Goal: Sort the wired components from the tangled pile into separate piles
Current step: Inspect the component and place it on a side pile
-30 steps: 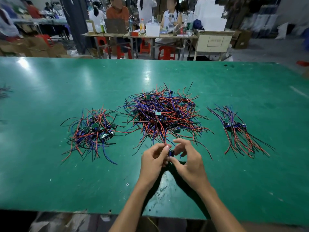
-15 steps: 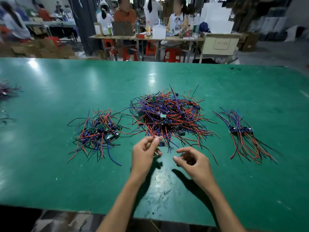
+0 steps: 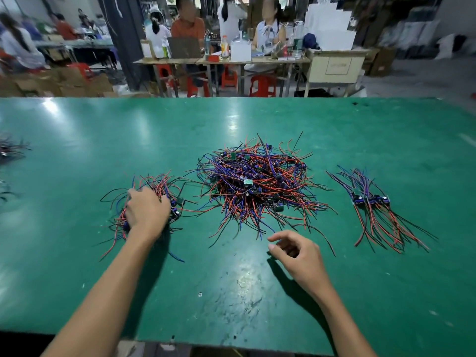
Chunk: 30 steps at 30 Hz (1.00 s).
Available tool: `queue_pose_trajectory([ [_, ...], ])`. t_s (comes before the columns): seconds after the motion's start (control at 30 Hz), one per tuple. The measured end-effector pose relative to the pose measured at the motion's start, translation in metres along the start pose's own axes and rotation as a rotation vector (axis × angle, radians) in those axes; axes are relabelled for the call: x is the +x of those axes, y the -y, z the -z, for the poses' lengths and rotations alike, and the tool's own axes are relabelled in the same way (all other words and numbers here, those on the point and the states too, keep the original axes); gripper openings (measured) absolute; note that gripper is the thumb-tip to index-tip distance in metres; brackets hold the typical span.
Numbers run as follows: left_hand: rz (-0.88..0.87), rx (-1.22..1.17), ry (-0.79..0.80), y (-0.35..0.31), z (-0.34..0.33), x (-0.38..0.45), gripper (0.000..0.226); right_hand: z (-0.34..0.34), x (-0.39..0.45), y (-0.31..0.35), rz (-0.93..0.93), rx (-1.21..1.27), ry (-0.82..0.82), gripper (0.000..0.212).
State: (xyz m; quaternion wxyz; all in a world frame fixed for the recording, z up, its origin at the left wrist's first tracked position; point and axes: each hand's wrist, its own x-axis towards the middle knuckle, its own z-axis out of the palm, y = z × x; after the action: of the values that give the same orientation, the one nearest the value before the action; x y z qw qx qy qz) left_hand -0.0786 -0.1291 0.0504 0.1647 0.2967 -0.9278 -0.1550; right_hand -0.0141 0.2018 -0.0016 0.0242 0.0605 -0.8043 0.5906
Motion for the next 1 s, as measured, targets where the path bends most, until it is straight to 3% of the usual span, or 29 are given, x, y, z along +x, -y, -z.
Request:
queue_pose_trajectory([
  [0.1, -0.236, -0.063, -0.040, -0.033, -0.007, -0.014, 0.034, 0.000, 0.001, -0.001, -0.001, -0.009, 0.005, 0.011],
  [0.2, -0.599, -0.179, 0.027, -0.066, -0.017, -0.024, 0.028, 0.001, 0.000, -0.001, 0.000, -0.016, 0.007, 0.011],
  [0.27, -0.744, -0.190, 0.103, -0.084, -0.027, -0.032, 0.031, 0.002, 0.000, -0.002, 0.002, -0.026, 0.001, 0.011],
  [0.4, -0.710, -0.193, 0.207, -0.102, -0.050, -0.040, 0.034, 0.001, 0.001, -0.002, 0.004, -0.038, -0.009, 0.012],
  [0.53, -0.609, -0.365, 0.157, -0.108, -0.058, -0.047, 0.015, 0.001, 0.002, -0.004, 0.001, -0.046, -0.027, 0.013],
  [0.67, -0.516, -0.521, 0.158, -0.106, -0.058, -0.060, 0.015, 0.002, 0.005, -0.006, -0.016, -0.039, -0.019, 0.012],
  [0.87, -0.520, -0.308, 0.168, -0.103, -0.062, -0.070, 0.040, 0.001, 0.006, -0.006, -0.008, -0.057, -0.037, 0.013],
  [1.0, -0.523, -0.297, 0.131, -0.110, -0.068, -0.073, 0.018, 0.000, 0.004, -0.007, -0.003, -0.066, -0.044, 0.014],
])
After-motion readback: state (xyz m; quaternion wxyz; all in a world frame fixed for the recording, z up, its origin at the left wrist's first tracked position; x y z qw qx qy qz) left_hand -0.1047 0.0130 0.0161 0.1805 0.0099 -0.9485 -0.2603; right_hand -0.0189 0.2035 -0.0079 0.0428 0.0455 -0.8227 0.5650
